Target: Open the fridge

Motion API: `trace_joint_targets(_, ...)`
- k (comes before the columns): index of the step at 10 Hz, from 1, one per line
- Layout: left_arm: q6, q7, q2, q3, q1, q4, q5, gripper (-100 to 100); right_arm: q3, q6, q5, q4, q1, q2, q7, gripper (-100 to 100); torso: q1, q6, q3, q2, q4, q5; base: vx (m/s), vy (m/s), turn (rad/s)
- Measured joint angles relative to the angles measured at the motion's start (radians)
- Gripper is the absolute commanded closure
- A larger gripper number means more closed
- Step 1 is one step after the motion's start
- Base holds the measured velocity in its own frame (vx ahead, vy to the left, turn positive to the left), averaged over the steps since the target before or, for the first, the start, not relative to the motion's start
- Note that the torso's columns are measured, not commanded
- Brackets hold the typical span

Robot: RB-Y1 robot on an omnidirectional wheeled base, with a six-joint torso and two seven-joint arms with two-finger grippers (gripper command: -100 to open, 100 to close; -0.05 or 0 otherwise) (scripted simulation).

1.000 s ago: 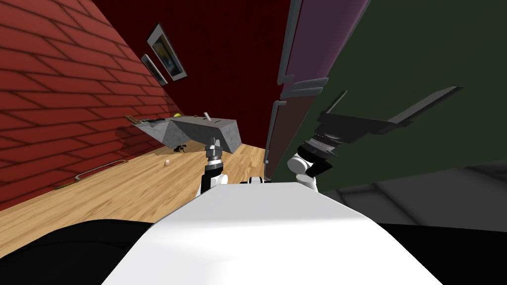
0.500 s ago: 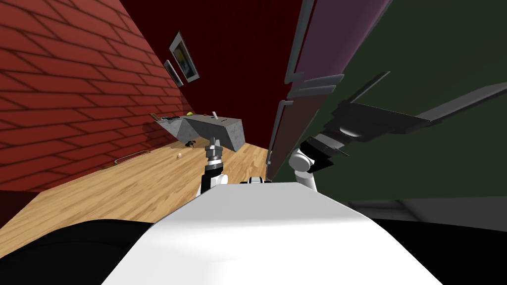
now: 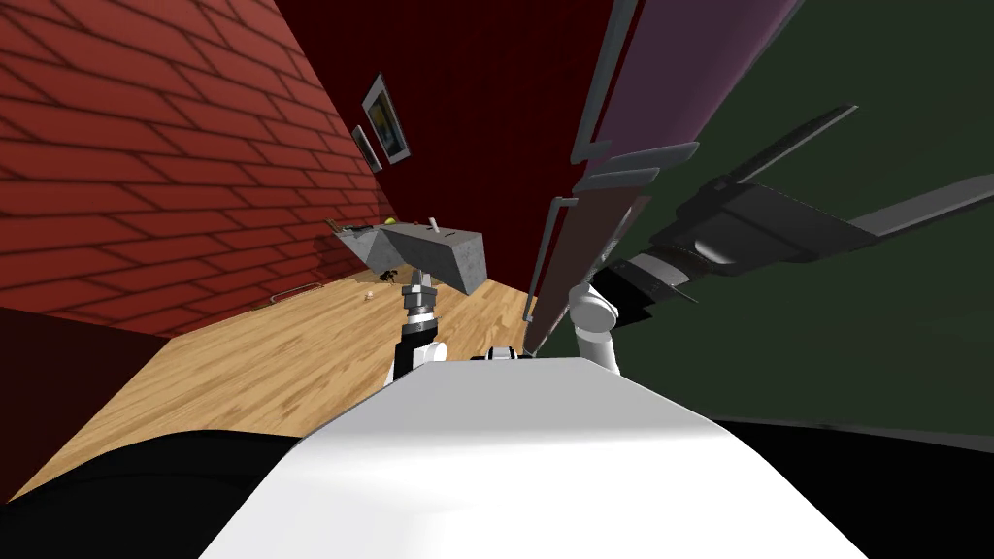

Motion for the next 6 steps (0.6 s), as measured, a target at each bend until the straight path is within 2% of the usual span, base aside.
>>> trace_joint_targets(6, 0.0, 0.0, 0.0, 0.0, 0.0, 0.0, 0.0, 0, 0.011, -0.11, -0.161, -0.011, -0.121, -0.002, 0.015, -100, 0.001, 0.0, 0.0, 0.0, 0.0, 0.0, -0.022, -0.028, 0.179)
